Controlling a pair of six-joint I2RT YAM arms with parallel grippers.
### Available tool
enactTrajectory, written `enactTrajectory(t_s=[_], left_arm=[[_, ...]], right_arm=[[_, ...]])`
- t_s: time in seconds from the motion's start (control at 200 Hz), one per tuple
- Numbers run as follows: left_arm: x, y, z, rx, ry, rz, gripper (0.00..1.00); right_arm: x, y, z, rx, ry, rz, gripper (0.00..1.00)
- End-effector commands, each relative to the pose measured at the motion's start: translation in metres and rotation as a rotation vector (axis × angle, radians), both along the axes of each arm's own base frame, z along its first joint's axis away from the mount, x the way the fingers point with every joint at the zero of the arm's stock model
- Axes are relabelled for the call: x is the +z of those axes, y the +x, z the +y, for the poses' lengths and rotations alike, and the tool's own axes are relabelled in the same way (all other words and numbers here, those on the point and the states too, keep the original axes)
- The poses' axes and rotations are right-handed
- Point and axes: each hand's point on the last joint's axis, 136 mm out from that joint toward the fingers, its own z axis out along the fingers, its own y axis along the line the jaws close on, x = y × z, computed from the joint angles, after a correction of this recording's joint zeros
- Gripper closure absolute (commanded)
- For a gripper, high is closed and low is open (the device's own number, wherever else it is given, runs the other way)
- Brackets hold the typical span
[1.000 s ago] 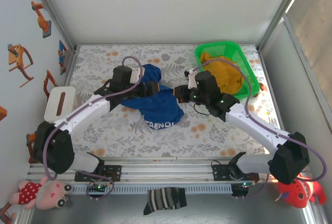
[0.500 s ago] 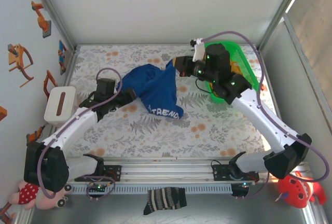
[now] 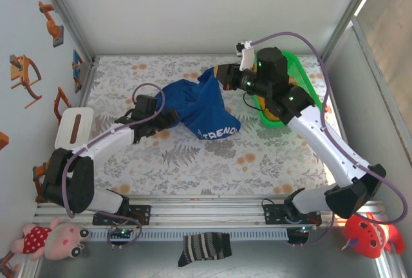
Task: Fold the inside-out t-shirt
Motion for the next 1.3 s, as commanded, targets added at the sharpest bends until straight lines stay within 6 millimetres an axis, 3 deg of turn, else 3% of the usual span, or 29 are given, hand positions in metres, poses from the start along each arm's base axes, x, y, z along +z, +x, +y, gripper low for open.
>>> enactTrajectory(t_s=[0.0,0.11,0.17,0.205,0.265,0.3,0.345,0.446,0.506,0.596,0.716,0.801,0.931,1.036,1.147,1.257,1.297], left_arm=[[0.010,0.022,-0.016,-0.028,0.018,-0.077,0.08],[-0.001,0.036,-0.025,-0.041,0.039,-0.076,0.07],[-0.003,0.048,-0.033,-0.058,0.033,-0.083,0.14],[-0.002,0.056,-0.038,-0.081,0.025,-0.080,0.30],[0.008,0.071,-0.043,-0.112,-0.006,-0.079,0.78],[0.020,0.080,-0.041,-0.116,-0.023,-0.085,1.00],[0.046,0.090,-0.034,-0.113,-0.038,-0.121,1.00],[0.128,0.097,-0.012,-0.108,-0.034,-0.260,1.00],[0.180,0.090,-0.003,-0.116,-0.050,-0.332,1.00],[0.241,0.075,0.005,-0.132,-0.091,-0.409,1.00],[0.293,0.049,0.010,-0.156,-0.139,-0.474,1.00],[0.311,0.034,0.013,-0.165,-0.165,-0.492,1.00],[0.308,0.023,0.015,-0.159,-0.214,-0.461,1.00],[0.285,0.029,0.017,-0.145,-0.206,-0.394,1.00],[0.246,0.046,0.021,-0.131,-0.194,-0.296,1.00],[0.197,0.078,0.033,-0.104,-0.158,-0.195,0.99],[0.179,0.092,0.040,-0.088,-0.153,-0.154,0.94]], right_arm=[[0.016,-0.003,-0.004,0.006,0.018,-0.042,1.00],[0.017,-0.002,-0.006,0.001,0.018,-0.042,1.00],[0.020,0.000,-0.007,-0.003,0.024,-0.041,1.00],[0.023,0.002,-0.009,-0.008,0.031,-0.042,1.00],[0.033,0.008,-0.016,-0.015,0.053,-0.047,1.00],[0.041,0.012,-0.022,-0.025,0.070,-0.049,1.00],[0.055,0.016,-0.032,-0.038,0.099,-0.058,1.00],[0.097,0.013,-0.050,-0.048,0.162,-0.117,1.00],[0.123,0.004,-0.056,-0.041,0.185,-0.163,1.00],[0.153,-0.011,-0.061,-0.024,0.211,-0.221,1.00],[0.177,-0.033,-0.071,-0.024,0.242,-0.279,1.00],[0.193,-0.050,-0.080,-0.028,0.280,-0.315,1.00],[0.207,-0.067,-0.089,-0.033,0.333,-0.351,1.00],[0.197,-0.057,-0.085,-0.039,0.332,-0.321,1.00],[0.169,-0.026,-0.074,-0.060,0.296,-0.244,1.00],[0.123,0.026,-0.055,-0.097,0.221,-0.144,1.00],[0.098,0.053,-0.049,-0.136,0.173,-0.103,1.00]])
